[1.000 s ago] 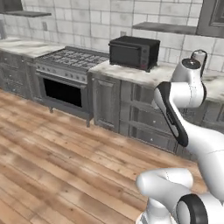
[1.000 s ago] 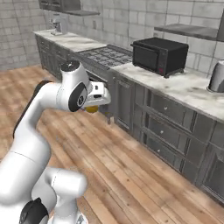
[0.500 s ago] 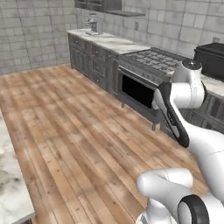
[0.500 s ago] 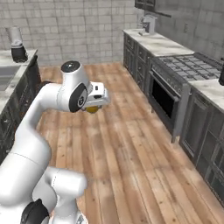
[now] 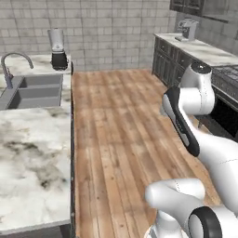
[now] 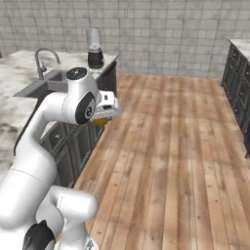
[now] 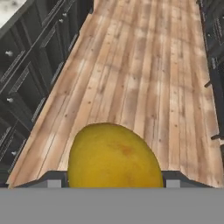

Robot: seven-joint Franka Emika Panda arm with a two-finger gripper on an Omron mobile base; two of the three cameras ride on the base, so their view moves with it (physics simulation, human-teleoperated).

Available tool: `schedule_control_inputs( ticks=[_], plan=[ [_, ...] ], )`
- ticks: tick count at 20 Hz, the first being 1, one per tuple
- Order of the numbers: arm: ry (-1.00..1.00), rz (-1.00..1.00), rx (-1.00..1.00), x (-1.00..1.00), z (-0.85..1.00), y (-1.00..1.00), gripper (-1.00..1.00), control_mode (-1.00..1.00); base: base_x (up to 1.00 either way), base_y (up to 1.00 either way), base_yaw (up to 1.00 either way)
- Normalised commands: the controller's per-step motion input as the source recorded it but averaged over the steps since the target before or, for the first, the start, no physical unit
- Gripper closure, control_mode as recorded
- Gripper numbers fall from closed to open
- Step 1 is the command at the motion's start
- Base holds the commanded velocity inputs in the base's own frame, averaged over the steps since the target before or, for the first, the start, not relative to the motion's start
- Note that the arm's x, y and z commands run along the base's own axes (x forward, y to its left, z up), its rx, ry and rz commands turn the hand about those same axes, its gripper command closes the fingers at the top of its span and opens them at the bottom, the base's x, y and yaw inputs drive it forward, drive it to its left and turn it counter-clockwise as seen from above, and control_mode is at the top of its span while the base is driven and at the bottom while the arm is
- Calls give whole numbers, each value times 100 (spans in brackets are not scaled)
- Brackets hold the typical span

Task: Grab the lemon and onion from the fridge, place them in the blender, close the lid, and turn on the blender to create a marinade.

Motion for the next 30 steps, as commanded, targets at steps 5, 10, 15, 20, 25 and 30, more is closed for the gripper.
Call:
schedule_control_inputs(
  ticks=[5, 10, 15, 20, 25, 30],
  plan=[
    [0, 0, 0, 0, 0, 0, 100, 100, 79, -41, 45],
    [0, 0, 0, 0, 0, 0, 100, 100, 86, -55, 40],
    [0, 0, 0, 0, 0, 0, 100, 100, 78, -79, 36],
    [0, 0, 0, 0, 0, 0, 100, 100, 74, -96, 31],
    [0, 0, 0, 0, 0, 0, 100, 100, 72, -95, 28],
    [0, 0, 0, 0, 0, 0, 100, 100, 86, -80, 33]
  ],
)
